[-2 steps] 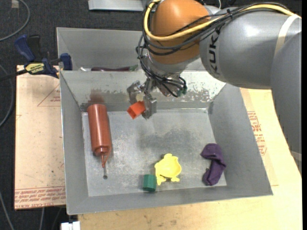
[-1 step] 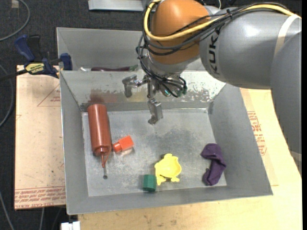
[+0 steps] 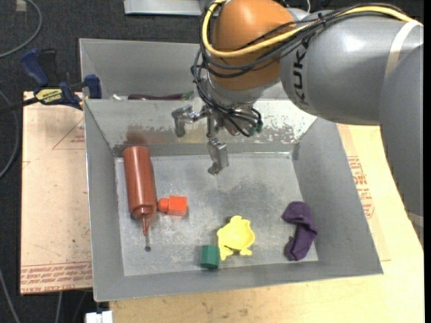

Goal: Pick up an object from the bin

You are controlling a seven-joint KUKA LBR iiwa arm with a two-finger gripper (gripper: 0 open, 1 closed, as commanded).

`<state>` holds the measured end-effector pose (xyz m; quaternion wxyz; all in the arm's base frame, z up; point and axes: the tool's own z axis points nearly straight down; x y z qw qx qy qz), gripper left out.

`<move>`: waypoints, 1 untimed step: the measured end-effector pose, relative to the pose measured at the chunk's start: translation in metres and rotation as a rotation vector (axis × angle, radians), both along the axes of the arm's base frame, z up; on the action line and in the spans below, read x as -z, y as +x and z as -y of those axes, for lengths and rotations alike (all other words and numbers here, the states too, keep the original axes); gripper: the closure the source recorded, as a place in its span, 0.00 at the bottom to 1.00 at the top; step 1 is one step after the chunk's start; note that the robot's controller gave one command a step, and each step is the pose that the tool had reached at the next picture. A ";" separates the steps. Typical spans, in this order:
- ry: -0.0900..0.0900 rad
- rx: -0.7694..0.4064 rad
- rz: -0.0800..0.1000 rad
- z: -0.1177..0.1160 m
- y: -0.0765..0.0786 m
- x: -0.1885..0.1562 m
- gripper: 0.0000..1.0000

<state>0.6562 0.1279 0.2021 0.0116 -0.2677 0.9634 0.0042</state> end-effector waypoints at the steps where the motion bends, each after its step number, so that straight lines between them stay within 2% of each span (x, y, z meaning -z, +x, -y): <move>1: -0.002 -0.051 0.005 -0.044 -0.022 0.027 0.00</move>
Offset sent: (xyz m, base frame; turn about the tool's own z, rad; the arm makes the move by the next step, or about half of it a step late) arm -0.0387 0.0557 -0.0716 0.0257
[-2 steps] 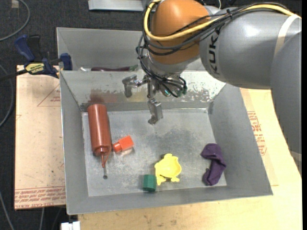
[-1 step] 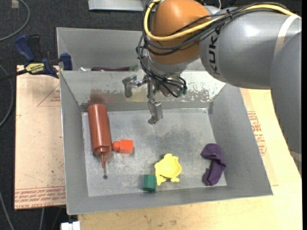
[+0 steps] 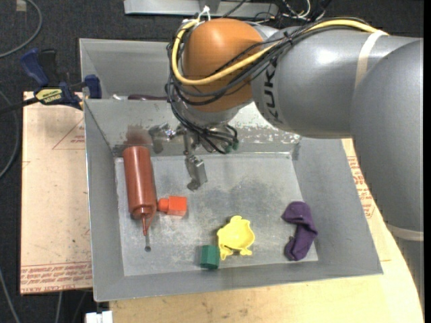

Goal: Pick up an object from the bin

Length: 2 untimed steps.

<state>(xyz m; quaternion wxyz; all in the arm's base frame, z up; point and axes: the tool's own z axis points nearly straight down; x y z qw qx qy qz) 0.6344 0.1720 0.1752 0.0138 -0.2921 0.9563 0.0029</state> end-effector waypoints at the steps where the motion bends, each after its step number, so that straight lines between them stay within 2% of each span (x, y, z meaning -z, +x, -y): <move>1: 0.008 0.018 -0.004 -0.027 -0.013 0.027 0.00; 2: 0.002 0.048 -0.004 -0.013 -0.025 0.049 0.00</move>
Offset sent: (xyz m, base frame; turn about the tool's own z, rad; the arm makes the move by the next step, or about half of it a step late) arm -0.0596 0.0071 -0.0642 -0.2102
